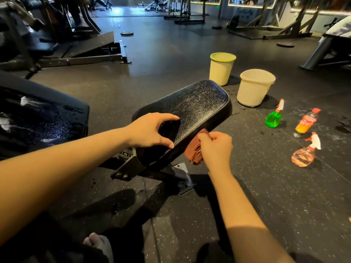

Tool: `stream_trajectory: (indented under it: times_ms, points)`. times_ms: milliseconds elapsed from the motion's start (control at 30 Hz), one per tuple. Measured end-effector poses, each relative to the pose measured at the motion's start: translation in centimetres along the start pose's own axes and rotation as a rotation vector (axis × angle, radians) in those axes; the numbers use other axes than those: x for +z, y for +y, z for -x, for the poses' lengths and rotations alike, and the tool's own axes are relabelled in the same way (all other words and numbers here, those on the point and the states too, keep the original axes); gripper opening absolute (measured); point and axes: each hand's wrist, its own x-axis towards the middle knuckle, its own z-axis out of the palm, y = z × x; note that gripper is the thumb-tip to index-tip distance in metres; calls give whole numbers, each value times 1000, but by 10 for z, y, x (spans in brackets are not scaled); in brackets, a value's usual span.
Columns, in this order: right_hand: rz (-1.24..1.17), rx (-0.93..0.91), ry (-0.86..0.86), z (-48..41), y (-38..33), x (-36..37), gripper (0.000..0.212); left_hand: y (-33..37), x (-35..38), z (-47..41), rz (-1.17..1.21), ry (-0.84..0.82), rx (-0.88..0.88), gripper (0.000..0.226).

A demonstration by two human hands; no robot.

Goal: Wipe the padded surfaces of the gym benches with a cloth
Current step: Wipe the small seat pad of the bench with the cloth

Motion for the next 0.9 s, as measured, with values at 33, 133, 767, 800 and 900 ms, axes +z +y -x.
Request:
stream_trajectory:
  times_ms: [33,133,767,800,900]
  points:
    - [39,-11,35,8,0,4,47,0,1,0,-2,-2,2,93]
    - [92,-22,-132,56,4,23,41,0,-1,0,-29,-3,8,93]
    - [546,-290,-267,61,4,17,22,-3,-2,-3,-83,-8,34,93]
    - [514,-249,-163,45,3,10,26,-3,-2,-3,-85,-3,40,93]
    - [426,-190,46,9,-6,-8,30,-2,-1,-1,-106,-1,54,92]
